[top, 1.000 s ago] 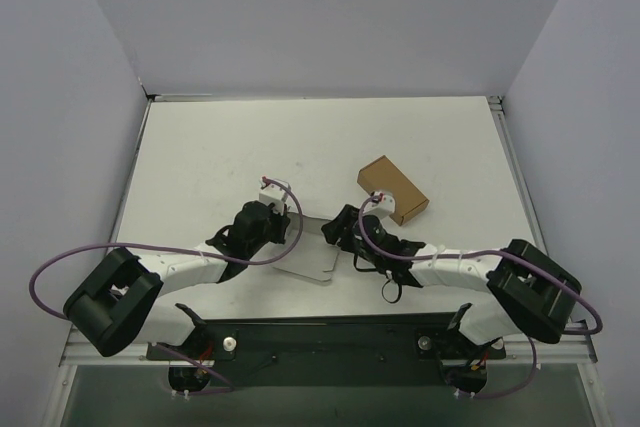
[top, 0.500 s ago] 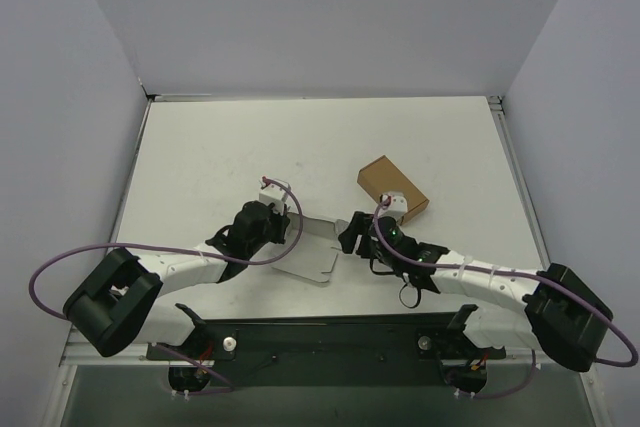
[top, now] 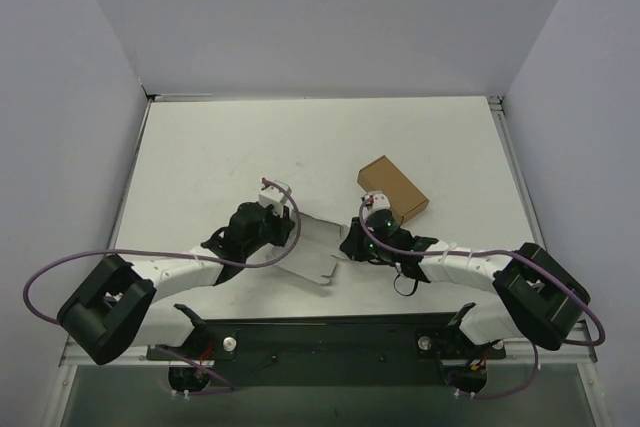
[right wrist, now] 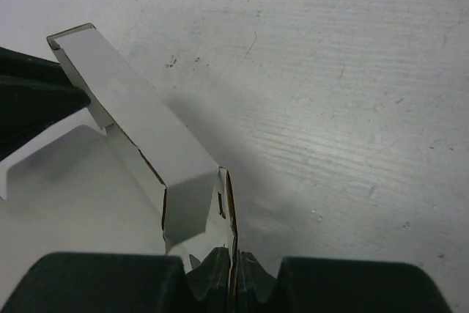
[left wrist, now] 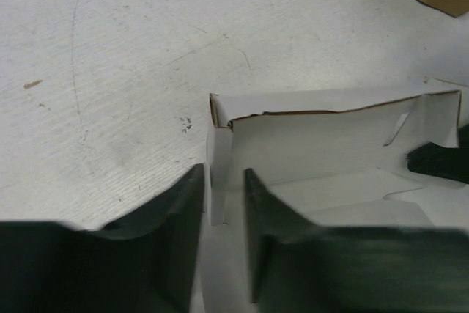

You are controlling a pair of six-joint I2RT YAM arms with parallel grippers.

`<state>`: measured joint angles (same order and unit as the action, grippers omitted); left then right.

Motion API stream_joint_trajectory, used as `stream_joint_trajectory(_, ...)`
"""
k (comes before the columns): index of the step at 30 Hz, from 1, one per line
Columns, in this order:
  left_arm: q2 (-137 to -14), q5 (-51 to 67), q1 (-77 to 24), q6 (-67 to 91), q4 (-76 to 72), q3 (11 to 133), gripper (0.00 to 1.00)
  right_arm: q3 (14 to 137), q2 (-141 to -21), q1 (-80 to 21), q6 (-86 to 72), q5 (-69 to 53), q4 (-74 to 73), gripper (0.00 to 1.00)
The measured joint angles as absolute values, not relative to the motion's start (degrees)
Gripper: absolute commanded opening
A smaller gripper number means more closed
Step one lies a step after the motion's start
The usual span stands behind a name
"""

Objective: Fold the paper box

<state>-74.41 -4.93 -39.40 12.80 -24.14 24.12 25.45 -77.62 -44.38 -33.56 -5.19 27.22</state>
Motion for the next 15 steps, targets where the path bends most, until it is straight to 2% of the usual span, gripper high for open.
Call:
stream_joint_trajectory(3, -72.64, 0.82, -36.60, 13.87, -25.32, 23.09, 0.77, 25.39, -76.95, -44.56, -33.01, -8.03, 27.66, 0.00)
stream_joint_trajectory(6, -68.97, 7.11, -31.62, 15.97, -26.68, 20.40, 0.86, 25.12, -74.13, -44.56, -32.91, -10.02, 27.46, 0.00)
stream_joint_trajectory(15, -62.67, 18.81, -28.58, 17.63, -27.73, 18.98, 0.90, 25.04, -63.92, -43.79, -29.71, -16.45, 22.41, 0.00)
